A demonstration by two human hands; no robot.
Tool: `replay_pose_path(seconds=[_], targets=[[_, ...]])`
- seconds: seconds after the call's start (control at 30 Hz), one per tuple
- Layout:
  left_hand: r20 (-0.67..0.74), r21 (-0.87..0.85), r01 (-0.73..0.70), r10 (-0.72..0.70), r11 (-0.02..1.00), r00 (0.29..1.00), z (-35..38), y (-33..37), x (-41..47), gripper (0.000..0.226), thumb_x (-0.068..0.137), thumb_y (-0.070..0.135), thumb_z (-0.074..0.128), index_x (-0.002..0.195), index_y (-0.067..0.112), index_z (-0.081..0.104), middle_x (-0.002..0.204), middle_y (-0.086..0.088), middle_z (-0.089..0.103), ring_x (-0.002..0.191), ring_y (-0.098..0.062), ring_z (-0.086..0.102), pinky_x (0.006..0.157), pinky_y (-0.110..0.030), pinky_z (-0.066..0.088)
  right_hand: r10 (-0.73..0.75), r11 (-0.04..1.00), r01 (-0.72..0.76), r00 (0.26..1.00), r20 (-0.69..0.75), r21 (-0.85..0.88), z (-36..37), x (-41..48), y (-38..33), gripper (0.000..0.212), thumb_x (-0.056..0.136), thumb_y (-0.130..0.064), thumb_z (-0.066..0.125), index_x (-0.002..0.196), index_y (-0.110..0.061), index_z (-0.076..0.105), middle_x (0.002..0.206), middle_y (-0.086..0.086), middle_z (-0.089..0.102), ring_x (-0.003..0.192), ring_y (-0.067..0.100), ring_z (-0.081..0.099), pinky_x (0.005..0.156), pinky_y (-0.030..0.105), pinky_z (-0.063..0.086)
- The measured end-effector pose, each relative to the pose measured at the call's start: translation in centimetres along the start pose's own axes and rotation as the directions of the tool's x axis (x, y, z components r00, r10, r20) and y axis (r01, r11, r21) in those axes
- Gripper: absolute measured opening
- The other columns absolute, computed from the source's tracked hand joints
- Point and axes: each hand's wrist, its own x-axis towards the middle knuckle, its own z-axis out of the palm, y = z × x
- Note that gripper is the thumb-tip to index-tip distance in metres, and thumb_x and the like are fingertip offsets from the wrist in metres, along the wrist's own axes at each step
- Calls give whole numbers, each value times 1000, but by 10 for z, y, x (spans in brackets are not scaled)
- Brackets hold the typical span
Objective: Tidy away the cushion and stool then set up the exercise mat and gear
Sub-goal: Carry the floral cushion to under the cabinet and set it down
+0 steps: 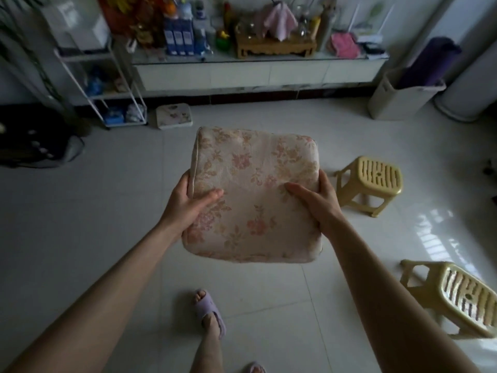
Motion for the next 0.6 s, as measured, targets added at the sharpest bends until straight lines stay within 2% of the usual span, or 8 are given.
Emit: replay_pose_path(seconds=[0.17,0.37,0.47,0.6], targets=[[-69,-8,8,-8,1000,998,-78,11,53,62,73,29,80,126,29,48,115,9,65,102,-8,65,93,-36,52,-4,999,6,999,53,-33,83,55,-27,48,71,-30,80,109,-38,52,108,-7,64,94,14,64,73,30,56],[-126,3,24,-23,1000,992,-157,18,125,66,71,33,81,128,30,48,116,8,65,103,-9,64,93,-37,52,14,1000,-11,993,118,-26,174,126,-55,51,73,-28,79,114,-34,49,107,-6,63,94,16,64,71,31,56],[-175,-11,39,-40,999,984,-186,20,165,62,70,33,81,123,33,47,115,9,64,103,-9,64,93,-37,52,20,999,-14,985,169,-35,214,169,-70,52,76,-29,77,118,-32,47,107,-9,61,93,14,62,66,26,54],[-220,-33,80,-85,996,972,-222,21,231,71,69,34,81,130,31,44,120,5,62,106,-14,62,92,-40,52,28,997,-13,977,213,-70,265,240,-85,57,76,-30,77,124,-29,47,108,-8,60,94,13,62,65,24,54]])
